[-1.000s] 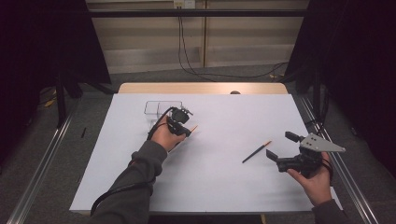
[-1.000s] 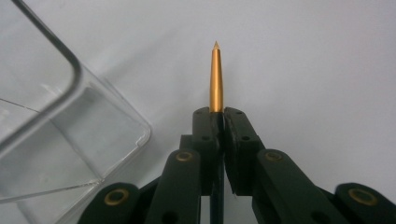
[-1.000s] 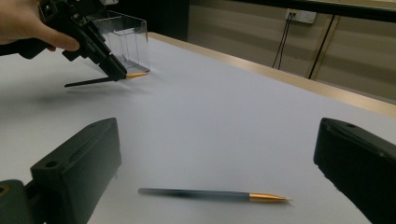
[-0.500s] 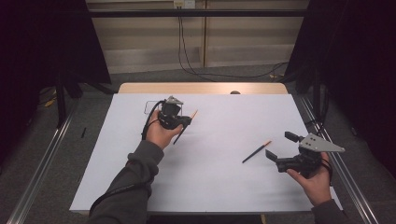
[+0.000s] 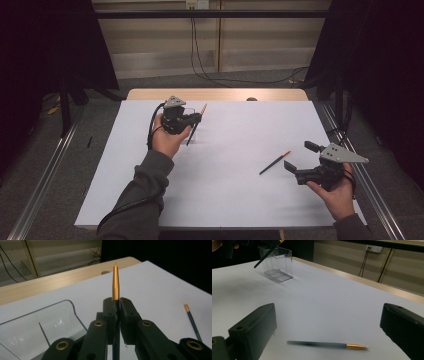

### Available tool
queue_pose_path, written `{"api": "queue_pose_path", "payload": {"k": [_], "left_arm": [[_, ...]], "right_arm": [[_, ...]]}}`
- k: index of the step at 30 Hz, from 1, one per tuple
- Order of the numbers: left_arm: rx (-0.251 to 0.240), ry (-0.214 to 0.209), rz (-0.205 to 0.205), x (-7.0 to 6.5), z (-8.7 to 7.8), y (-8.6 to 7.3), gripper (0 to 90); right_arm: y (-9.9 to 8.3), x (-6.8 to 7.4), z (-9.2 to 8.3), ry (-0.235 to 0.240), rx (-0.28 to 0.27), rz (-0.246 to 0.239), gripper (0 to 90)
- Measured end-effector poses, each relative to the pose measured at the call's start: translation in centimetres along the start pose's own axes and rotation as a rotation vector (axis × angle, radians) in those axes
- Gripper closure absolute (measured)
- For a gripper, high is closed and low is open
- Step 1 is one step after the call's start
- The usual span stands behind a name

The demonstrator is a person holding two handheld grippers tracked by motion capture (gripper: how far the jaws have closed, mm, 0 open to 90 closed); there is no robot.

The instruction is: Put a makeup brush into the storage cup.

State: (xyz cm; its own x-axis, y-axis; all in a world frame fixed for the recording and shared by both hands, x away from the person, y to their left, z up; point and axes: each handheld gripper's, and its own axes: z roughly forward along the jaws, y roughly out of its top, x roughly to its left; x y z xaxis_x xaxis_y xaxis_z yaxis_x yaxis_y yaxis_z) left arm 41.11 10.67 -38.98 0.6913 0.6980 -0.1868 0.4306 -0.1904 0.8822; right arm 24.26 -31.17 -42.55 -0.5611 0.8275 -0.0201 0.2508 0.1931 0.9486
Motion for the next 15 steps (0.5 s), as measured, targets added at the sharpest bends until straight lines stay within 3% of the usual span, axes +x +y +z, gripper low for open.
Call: {"api": "queue_pose_path", "payload": {"k": [8,13,15], "left_arm": [[-0.103,0.01,-0.046,0.5,-1.2,0.7,83.7],[-0.179,0.011,-0.046,0.6,-1.8,0.9,83.6],[-0.198,0.035,-0.026,0.6,-2.0,0.9,83.7]], "right_arm": [[0.0,0.0,0.0,0.001,-0.003,-0.002,0.1],[0.0,0.0,0.0,0.003,0.0,-0.002,0.1],[0.0,0.0,0.0,0.002,-0.001,0.003,0.1]]}}
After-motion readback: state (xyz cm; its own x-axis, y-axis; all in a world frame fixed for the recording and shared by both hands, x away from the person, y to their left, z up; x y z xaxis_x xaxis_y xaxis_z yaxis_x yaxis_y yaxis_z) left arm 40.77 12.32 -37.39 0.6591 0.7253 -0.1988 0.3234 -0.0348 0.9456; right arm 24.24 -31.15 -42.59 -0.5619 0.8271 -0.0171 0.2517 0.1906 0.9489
